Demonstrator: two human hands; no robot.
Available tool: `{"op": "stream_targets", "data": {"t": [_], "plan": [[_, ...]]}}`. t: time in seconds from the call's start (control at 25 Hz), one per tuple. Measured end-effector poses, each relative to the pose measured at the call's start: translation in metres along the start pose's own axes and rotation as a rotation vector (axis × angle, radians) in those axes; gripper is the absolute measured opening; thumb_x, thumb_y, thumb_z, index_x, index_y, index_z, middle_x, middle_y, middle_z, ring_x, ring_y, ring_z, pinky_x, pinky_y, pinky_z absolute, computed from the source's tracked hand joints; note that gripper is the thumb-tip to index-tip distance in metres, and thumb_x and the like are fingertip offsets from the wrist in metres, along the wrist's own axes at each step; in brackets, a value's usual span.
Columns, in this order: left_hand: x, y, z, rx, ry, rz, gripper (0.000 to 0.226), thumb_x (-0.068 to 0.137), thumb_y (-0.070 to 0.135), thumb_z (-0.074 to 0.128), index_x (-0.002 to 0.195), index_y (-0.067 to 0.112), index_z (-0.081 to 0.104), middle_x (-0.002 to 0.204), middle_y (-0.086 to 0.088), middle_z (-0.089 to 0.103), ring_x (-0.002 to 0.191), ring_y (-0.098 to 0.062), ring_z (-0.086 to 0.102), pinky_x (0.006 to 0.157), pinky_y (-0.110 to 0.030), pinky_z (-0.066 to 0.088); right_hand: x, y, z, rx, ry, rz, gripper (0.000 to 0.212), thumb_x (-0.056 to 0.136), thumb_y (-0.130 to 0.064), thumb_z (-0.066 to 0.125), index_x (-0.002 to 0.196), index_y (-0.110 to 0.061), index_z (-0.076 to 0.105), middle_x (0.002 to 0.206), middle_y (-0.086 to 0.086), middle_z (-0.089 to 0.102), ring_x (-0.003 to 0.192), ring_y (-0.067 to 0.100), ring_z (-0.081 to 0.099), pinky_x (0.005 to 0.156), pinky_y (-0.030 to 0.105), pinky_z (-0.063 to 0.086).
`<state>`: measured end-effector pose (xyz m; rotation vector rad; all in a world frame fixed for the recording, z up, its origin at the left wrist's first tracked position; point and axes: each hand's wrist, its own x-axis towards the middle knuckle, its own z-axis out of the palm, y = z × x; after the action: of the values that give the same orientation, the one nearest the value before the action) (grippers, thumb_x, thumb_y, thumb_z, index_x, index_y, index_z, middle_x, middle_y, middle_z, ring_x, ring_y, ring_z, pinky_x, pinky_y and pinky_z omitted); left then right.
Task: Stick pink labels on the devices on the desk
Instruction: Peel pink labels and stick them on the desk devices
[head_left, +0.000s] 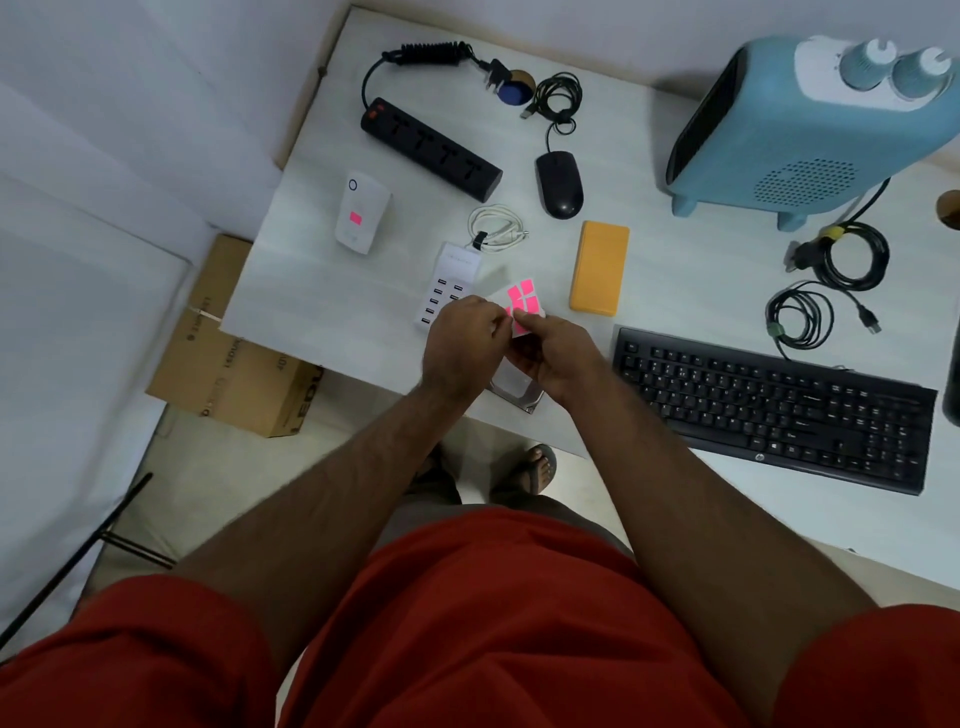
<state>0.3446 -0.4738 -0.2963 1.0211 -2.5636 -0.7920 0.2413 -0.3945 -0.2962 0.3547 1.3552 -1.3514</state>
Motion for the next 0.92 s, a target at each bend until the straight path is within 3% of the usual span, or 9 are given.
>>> {"op": "stream_targets", "data": {"t": [0.24,0.44,0.56,0.72,0.8,0.92], "plan": [[-0.008,0.007,0.013,-0.033,-0.019,-0.14,0.02,0.085,0.023,0.059,0.077,0.009,0.07,0.073,-0.005,0.066,0.069,-0.018,0.058,0.063,-0.036,0.047,-0.002,0.007,-0.014,-0.155,0.028,-0.073,0.009,0.096,-0.01,0.064,0.09,-0.006,0.07,0.088,0.012,0.073,0.084,0.026,0.069,0.092,0.045,0.058],[-0.016,0.012,0.025,-0.224,-0.023,-0.323,0.016,0.082,0.023,0.063,0.081,0.009,0.07,0.076,-0.003,0.069,0.071,-0.017,0.062,0.063,-0.033,0.052,-0.01,0.011,-0.03,-0.338,0.156,-0.177,0.005,0.098,-0.011,0.062,0.093,-0.009,0.064,0.086,0.006,0.067,0.076,0.02,0.067,0.06,0.024,0.06],[-0.02,0.013,0.033,-0.289,-0.008,-0.445,0.014,0.081,0.022,0.065,0.083,0.009,0.071,0.078,-0.002,0.072,0.073,-0.018,0.065,0.067,-0.03,0.053,-0.007,0.018,-0.05,-0.424,0.251,-0.245,0.007,0.097,-0.012,0.061,0.091,-0.009,0.064,0.093,0.014,0.069,0.086,0.029,0.07,0.065,0.033,0.062],[-0.031,0.014,0.043,-0.248,0.01,-0.438,0.015,0.085,0.02,0.063,0.086,0.008,0.072,0.08,-0.003,0.073,0.072,-0.016,0.065,0.066,-0.027,0.052,-0.009,0.026,-0.075,-0.636,0.423,-0.293,0.023,0.078,-0.033,0.063,0.075,-0.011,0.067,0.08,0.01,0.071,0.071,0.028,0.071,0.069,0.052,0.062],[-0.035,0.012,0.047,-0.19,0.022,-0.418,0.015,0.086,0.019,0.062,0.085,0.007,0.071,0.079,-0.006,0.072,0.07,-0.017,0.062,0.064,-0.026,0.048,-0.009,0.033,-0.084,-0.723,0.472,-0.308,0.033,0.071,-0.042,0.06,0.077,-0.01,0.068,0.075,0.008,0.07,0.069,0.03,0.07,0.068,0.053,0.061],[-0.04,0.006,0.053,-0.078,-0.008,-0.342,0.013,0.086,0.016,0.061,0.083,0.006,0.068,0.079,-0.01,0.069,0.07,-0.019,0.057,0.062,-0.027,0.04,-0.017,0.042,-0.084,-0.78,0.483,-0.305,0.031,0.074,-0.041,0.061,0.073,-0.01,0.065,0.07,0.007,0.069,0.067,0.03,0.069,0.069,0.046,0.059]]}}
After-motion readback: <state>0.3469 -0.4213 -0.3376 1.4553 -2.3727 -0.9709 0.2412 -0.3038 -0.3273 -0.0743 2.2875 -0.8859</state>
